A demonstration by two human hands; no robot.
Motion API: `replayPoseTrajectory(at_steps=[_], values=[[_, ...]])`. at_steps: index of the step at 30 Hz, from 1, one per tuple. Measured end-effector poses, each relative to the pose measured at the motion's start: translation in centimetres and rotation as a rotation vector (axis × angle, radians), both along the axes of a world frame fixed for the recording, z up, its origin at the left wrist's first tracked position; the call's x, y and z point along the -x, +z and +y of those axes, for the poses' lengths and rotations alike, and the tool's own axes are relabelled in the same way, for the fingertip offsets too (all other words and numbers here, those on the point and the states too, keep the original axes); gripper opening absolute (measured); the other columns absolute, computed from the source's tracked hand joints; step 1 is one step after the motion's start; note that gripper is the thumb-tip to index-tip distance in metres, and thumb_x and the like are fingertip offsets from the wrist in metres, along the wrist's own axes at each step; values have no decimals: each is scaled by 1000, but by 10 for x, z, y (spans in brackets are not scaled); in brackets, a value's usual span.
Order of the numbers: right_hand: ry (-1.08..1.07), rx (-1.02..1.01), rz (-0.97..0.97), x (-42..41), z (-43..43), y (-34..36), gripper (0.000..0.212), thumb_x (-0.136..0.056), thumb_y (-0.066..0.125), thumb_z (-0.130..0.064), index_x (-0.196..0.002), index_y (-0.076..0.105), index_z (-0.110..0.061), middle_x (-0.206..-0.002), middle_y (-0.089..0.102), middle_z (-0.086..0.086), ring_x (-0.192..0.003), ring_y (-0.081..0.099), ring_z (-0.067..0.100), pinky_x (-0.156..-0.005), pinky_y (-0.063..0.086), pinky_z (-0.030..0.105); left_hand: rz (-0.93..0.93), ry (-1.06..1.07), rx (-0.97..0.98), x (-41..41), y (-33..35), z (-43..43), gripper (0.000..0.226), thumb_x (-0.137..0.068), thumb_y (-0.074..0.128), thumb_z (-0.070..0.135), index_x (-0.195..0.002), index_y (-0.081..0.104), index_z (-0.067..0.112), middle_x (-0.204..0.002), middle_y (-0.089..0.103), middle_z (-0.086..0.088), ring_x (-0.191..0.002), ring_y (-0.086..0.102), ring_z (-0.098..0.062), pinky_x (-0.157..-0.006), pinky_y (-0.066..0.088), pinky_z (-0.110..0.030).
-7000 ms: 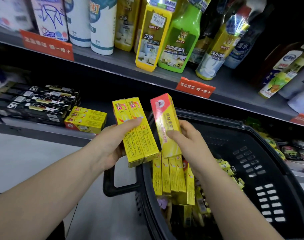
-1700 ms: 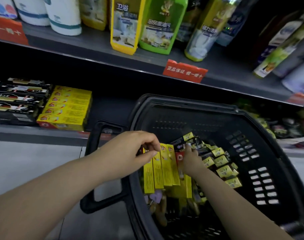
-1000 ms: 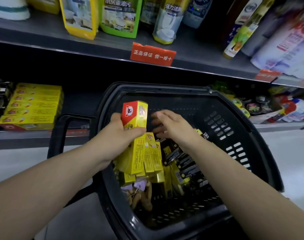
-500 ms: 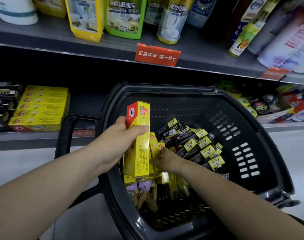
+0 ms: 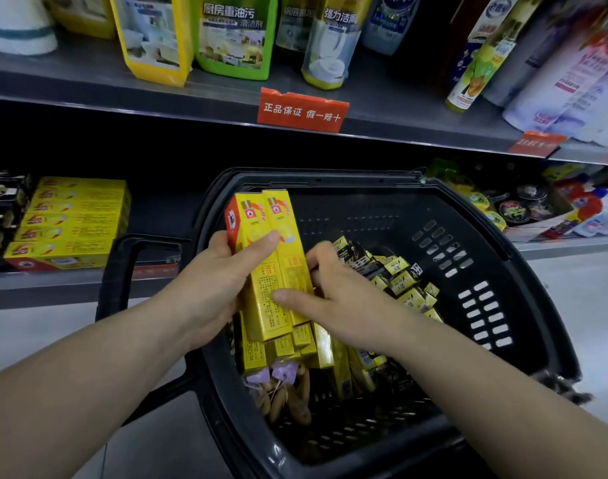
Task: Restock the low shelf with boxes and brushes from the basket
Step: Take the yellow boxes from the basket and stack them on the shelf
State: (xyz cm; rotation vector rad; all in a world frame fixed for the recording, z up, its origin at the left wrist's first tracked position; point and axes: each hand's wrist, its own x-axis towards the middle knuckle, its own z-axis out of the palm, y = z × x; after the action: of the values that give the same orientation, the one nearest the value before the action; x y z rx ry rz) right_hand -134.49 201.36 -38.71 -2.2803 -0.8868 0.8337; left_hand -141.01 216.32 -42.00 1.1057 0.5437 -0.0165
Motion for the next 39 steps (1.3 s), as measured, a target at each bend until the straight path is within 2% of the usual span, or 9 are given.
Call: replayPoseTrajectory(at_steps=[3, 8, 11, 14, 19, 21, 29, 34, 39], values=[[39, -75, 153, -15, -4, -2, 45, -85, 46, -61, -115, 37, -28, -98, 61, -12, -88, 59, -4, -75, 50, 22, 28, 36, -66, 1, 3, 1, 67, -57, 76, 28, -118, 52, 17, -98, 73, -3, -84, 72, -17, -66, 55, -32], [-157, 116, 19, -54, -15, -42, 32, -95, 43, -45, -113, 53, -21, -113, 63, 3, -104, 59, 21, -91, 48, 39, 45, 50, -56, 2, 8, 6, 24, -77, 70, 8, -98, 63, 19, -79, 75, 2, -71, 72, -13, -60, 52, -29], [-5, 564, 2, -52, -18, -84, 67, -94, 47, -48, -143, 27, -6, -136, 48, 13, -110, 54, 25, -85, 44, 32, 67, 67, -48, 5, 10, 8, 26, -76, 70, 5, -98, 64, 18, -77, 75, 1, -68, 72, -14, -62, 50, -32], [8, 602, 74, -36, -9, -113, 86, -94, 43, -51, -148, -2, -2, -151, 28, 16, -129, 43, 30, -93, 39, 31, 63, 97, -17, 8, 12, 10, 24, -75, 69, 3, -93, 65, 18, -71, 74, 2, -63, 71, -12, -62, 48, -32], [-211, 511, 246, -27, -1, -128, 60, -99, 42, -30, -143, 17, 3, -105, 57, 14, -84, 58, 22, -63, 42, 29, 71, 97, 25, 11, 13, 14, 34, -73, 70, 5, -105, 65, 14, -76, 75, -1, -66, 72, -14, -61, 50, -32], [-264, 540, 199, -31, -4, -121, 41, -99, 43, -21, -131, 37, 3, -108, 56, 16, -89, 59, 25, -71, 49, 34, 73, 85, 37, 12, 13, 14, 37, -72, 71, 7, -108, 65, 13, -79, 75, -2, -68, 72, -15, -61, 51, -31], [-456, -314, 130, -28, -3, -14, 32, -67, 61, -46, -81, 48, -20, -75, 59, -6, -69, 59, 6, -64, 47, 31, 45, 138, 98, 8, 12, 13, 40, -75, 71, 11, -113, 62, 16, -82, 76, -1, -70, 72, -14, -60, 50, -29], [-297, -344, 301, -4, 1, -4, 56, -63, 79, -41, -102, 44, -21, -109, 65, 6, -100, 63, 27, -88, 52, 48, 11, 153, 93, 9, 14, 13, 44, -71, 74, 15, -113, 62, 20, -87, 76, 1, -74, 72, -13, -49, 53, -23], [-275, -425, 395, -2, 4, -6, 72, -65, 79, -29, -125, 39, -32, -118, 60, -9, -104, 62, 10, -82, 55, 30, -18, 101, 24, 14, 18, 16, 65, -48, 77, 31, -111, 63, 22, -91, 75, 2, -79, 72, -14, -58, 53, -27]])
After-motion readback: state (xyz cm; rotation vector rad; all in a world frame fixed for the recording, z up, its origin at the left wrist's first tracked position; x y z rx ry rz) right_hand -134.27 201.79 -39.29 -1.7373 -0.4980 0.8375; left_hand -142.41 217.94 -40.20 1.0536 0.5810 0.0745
